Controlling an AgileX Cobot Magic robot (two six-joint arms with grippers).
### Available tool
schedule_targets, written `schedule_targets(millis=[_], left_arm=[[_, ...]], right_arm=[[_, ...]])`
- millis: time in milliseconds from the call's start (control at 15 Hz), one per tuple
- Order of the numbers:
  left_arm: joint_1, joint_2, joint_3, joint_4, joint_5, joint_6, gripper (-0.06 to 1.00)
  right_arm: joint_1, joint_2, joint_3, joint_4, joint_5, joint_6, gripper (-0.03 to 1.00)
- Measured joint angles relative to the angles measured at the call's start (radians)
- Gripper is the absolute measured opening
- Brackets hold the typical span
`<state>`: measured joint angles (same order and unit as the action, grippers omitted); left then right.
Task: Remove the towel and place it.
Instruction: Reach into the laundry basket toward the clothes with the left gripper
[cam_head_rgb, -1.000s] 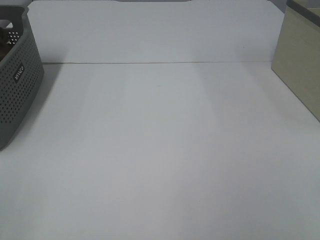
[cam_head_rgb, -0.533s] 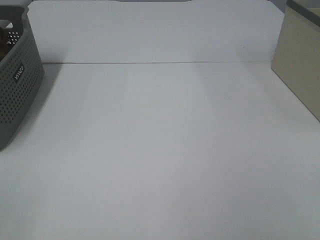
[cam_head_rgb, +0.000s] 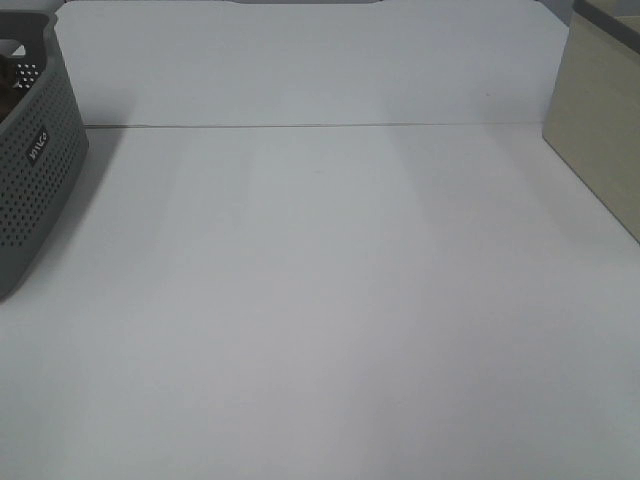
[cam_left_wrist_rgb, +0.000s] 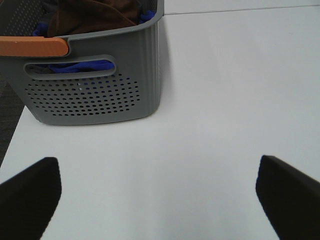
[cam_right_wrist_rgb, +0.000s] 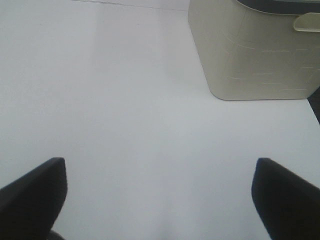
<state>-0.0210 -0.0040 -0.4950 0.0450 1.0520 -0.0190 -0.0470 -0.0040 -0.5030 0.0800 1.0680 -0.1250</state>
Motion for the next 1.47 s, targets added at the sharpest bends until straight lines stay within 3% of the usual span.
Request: schedule_targets(millis=[467, 533, 667, 867, 1067, 1467], left_arm=[[0.0, 0.0, -0.004, -0.011, 0.001, 0.0, 0.99], [0.0, 0.021, -0.046, -0.011, 0.028, 0.035, 0.99], [0.0, 0.143, -0.14, -0.011, 0.095, 0.159, 0.99], [0.0, 0.404, -0.298, 0.001, 0.151, 0.487, 0.99], [0.0, 0.704, -0.453, 0.069, 0.154, 0.741, 0.98], [0.0, 1.184, -0.789, 0.229, 0.152, 0.902, 0.97]], right_arm=[[0.0, 0.0, 0.0, -0.058, 0.0, 0.078, 0.98], [0.0, 0.0, 0.0, -0.058, 0.0, 0.079, 0.98], [0.0, 0.0, 0.0, -0.059, 0.0, 0.079, 0.98], [0.0, 0.0, 0.0, -0.064, 0.0, 0.078, 0.98], [0.0, 0.0, 0.0, -0.096, -0.001, 0.043, 0.98], [0.0, 0.0, 0.0, -0.1, -0.001, 0.032, 0.98]])
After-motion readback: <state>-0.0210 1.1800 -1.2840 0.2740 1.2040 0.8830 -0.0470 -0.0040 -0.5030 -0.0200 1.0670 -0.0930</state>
